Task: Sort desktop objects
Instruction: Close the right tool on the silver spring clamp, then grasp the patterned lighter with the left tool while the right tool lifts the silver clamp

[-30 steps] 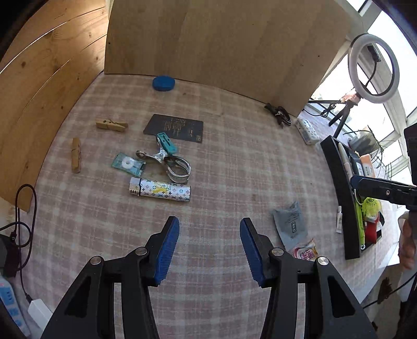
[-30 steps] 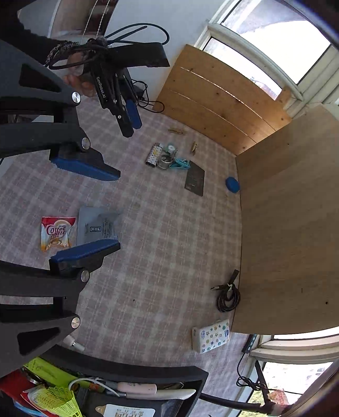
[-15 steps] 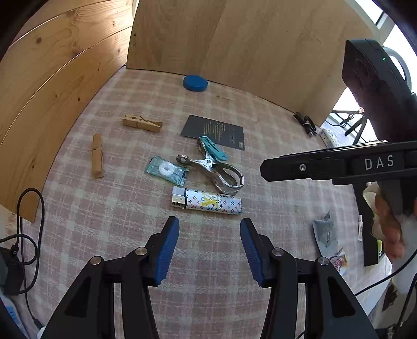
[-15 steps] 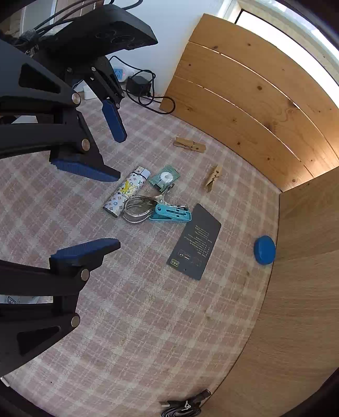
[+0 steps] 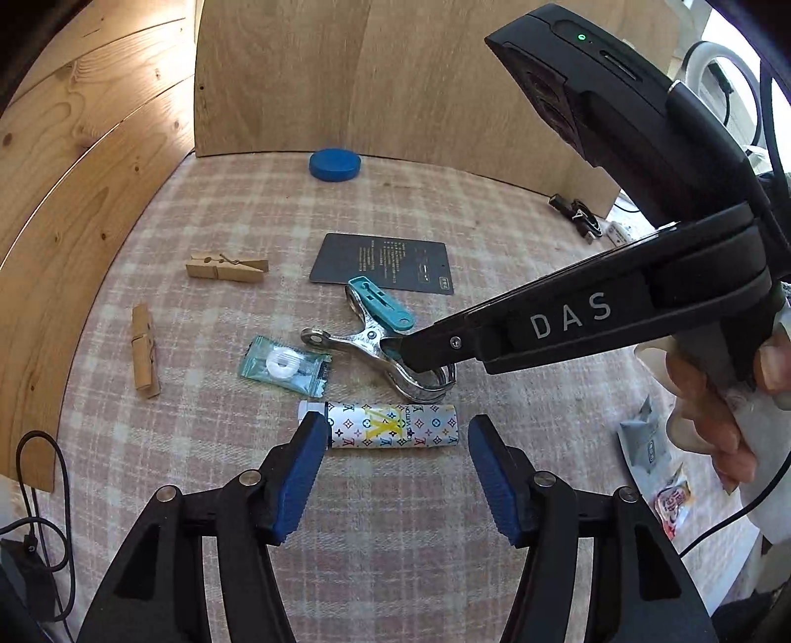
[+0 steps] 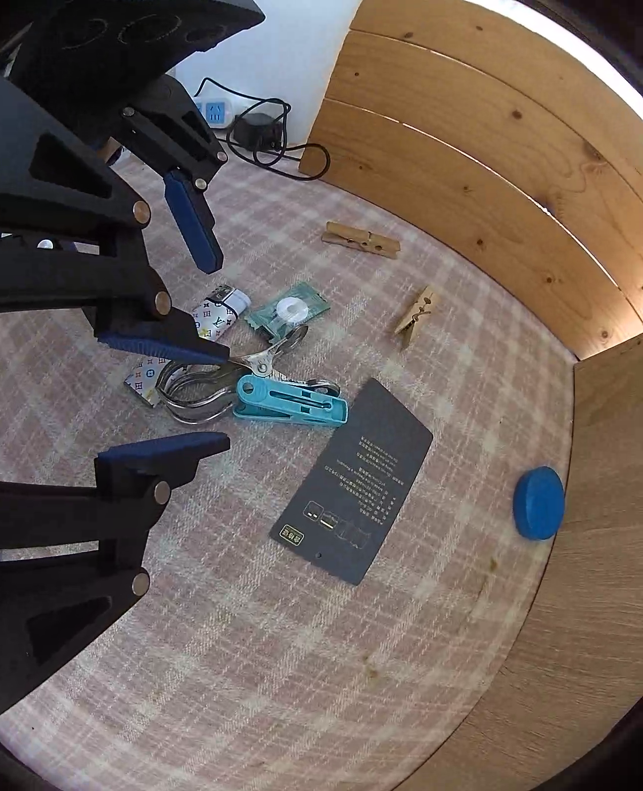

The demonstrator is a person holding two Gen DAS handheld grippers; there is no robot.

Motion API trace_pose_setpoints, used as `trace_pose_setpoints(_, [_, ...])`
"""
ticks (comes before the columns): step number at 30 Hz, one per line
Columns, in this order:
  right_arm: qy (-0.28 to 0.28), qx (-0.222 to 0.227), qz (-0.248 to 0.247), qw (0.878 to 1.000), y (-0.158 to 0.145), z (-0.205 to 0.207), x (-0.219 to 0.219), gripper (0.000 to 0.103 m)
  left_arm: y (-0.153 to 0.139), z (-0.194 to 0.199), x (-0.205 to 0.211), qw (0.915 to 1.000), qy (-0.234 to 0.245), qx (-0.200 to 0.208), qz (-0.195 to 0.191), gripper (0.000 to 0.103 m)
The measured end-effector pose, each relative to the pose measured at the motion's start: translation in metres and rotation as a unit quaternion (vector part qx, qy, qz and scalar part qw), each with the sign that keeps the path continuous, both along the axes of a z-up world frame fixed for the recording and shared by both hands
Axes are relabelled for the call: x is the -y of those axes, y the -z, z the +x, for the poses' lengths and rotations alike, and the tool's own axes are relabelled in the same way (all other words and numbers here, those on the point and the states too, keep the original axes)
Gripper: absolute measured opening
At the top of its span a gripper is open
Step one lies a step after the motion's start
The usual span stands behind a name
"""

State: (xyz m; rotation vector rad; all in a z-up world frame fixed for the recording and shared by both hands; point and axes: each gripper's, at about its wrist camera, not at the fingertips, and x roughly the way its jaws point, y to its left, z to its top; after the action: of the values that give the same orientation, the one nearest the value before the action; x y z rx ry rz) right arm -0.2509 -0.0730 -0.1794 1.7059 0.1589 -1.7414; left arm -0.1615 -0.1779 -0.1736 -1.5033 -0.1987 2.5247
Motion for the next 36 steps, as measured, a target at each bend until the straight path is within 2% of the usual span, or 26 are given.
trace_pose_setpoints(1, [-0.005, 0.001, 0.003, 1.0, 0.002, 0.0, 0.001, 0.014, 0.001, -0.001, -0.002, 1.0, 0.001, -0.001, -0.002, 0.065])
trace_pose_setpoints(6, [-0.011, -0.001, 0.017, 1.0, 0.005, -0.001, -0.014, 0.007, 0.011, -0.006, -0.015, 0.9994, 0.016, 0.006, -0.031, 0.068])
trace_pose_setpoints(9, [-0.002, 0.001, 0.018, 1.0, 0.003, -0.003, -0.032, 0.006, 0.015, -0.01, -0.028, 0.997, 0.034, 0.003, -0.069, 0.073])
trace_pose_setpoints(14, [0.012, 0.0, 0.024, 1.0, 0.002, -0.004, -0.063, 0.006, 0.02, -0.016, -0.046, 0.9896, 0.056, -0.005, -0.133, 0.073])
trace_pose_setpoints(17, [0.023, -0.004, 0.024, 0.999, 0.001, -0.004, -0.08, 0.006, 0.021, -0.016, -0.051, 0.9856, 0.055, -0.015, -0.159, 0.061])
trace_pose_setpoints(19, [0.031, -0.003, 0.023, 0.999, 0.0, -0.004, -0.088, 0.006, 0.02, -0.017, -0.051, 0.986, 0.054, -0.018, -0.157, 0.05])
trace_pose_setpoints(20, [0.035, -0.003, 0.021, 0.999, 0.0, -0.003, -0.092, 0.006, 0.02, -0.017, -0.051, 0.9866, 0.051, -0.013, -0.154, 0.033])
trace_pose_setpoints(21, [0.038, -0.002, 0.019, 0.999, -0.001, -0.002, -0.096, 0.006, 0.021, -0.018, -0.049, 0.9872, 0.047, -0.008, -0.152, 0.024])
trace_pose_setpoints(23, [0.043, -0.003, 0.015, 0.999, -0.002, 0.0, -0.1, 0.006, 0.02, -0.016, -0.046, 0.9906, 0.045, -0.003, -0.129, 0.019])
trace_pose_setpoints(26, [0.047, -0.003, 0.008, 0.999, -0.003, 0.003, -0.107, 0.006, 0.017, -0.006, -0.041, 0.9914, 0.043, -0.011, -0.123, 0.019])
trace_pose_setpoints(28, [0.052, -0.001, 0.005, 0.999, -0.003, 0.002, -0.112, 0.006, 0.012, -0.001, -0.034, 0.9911, 0.028, -0.015, -0.129, 0.033])
trace_pose_setpoints(30, [0.055, 0.0, 0.003, 0.998, -0.004, 0.002, -0.115, 0.006, 0.006, 0.0, -0.024, 0.9922, 0.019, -0.021, -0.121, 0.054])
trace_pose_setpoints(32, [0.058, 0.001, 0.0, 0.998, -0.005, 0.002, -0.118, 0.006, 0.003, -0.001, -0.016, 0.9929, 0.023, -0.017, -0.115, 0.06])
trace_pose_setpoints(36, [0.059, 0.001, -0.004, 0.998, -0.006, 0.002, -0.118, 0.006, -0.001, -0.006, -0.004, 0.9913, 0.015, -0.011, -0.13, 0.062])
